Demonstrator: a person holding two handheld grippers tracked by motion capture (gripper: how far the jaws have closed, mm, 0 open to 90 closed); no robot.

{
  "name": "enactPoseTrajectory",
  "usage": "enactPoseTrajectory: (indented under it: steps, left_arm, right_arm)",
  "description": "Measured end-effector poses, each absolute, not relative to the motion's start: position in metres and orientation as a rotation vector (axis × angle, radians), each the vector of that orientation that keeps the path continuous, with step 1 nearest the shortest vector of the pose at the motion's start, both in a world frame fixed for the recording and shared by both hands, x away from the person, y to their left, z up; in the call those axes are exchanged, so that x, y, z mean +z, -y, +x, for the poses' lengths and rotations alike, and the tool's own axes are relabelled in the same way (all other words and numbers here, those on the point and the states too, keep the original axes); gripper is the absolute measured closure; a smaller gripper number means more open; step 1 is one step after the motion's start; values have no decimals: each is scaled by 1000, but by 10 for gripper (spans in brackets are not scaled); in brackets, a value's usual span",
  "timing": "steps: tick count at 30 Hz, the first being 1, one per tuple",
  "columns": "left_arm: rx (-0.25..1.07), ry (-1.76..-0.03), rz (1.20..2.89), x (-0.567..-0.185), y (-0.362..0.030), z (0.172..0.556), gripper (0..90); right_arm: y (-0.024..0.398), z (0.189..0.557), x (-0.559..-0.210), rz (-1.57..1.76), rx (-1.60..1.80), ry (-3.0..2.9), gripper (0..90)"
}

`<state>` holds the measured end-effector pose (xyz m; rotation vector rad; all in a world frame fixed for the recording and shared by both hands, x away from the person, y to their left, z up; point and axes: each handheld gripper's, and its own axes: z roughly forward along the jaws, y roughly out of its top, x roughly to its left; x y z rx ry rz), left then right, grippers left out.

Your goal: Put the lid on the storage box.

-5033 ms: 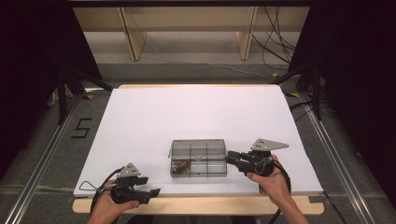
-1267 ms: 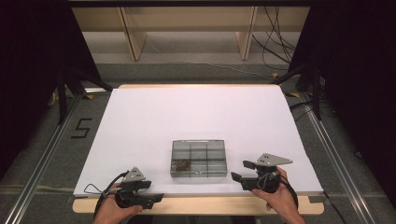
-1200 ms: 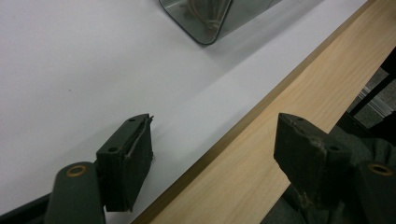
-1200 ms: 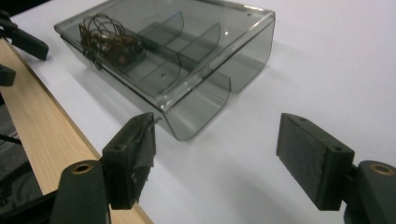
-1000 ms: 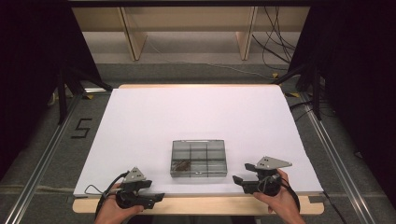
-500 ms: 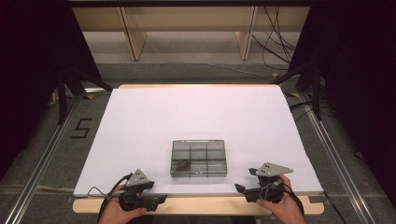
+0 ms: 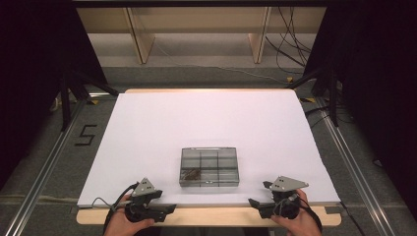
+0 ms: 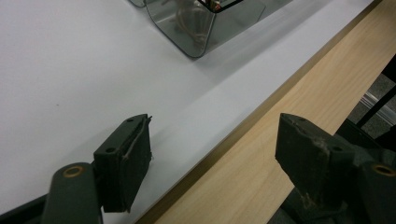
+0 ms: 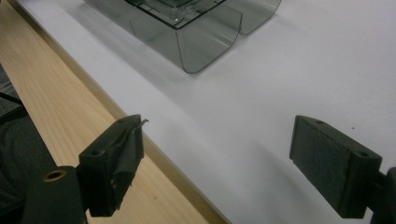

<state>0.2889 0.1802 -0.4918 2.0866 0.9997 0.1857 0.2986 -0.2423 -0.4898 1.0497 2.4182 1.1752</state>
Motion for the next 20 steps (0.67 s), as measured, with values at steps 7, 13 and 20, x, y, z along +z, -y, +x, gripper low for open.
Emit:
enactPoseTrajectory:
  steps: [7,13,20]
  left_arm:
    - [189,-1001,2082,-492,-180,289,264]
    - [191,-1003,2077,-492,-180,289,264]
    - [207,-1028,2072,-492,-182,290,264]
  right_arm:
    - [243,298,-491,1036,1172,-2418,191]
    - [243,299,-492,1021,1178,-2436,191]
    - [245,299,-493,1044,1179,-2426,191]
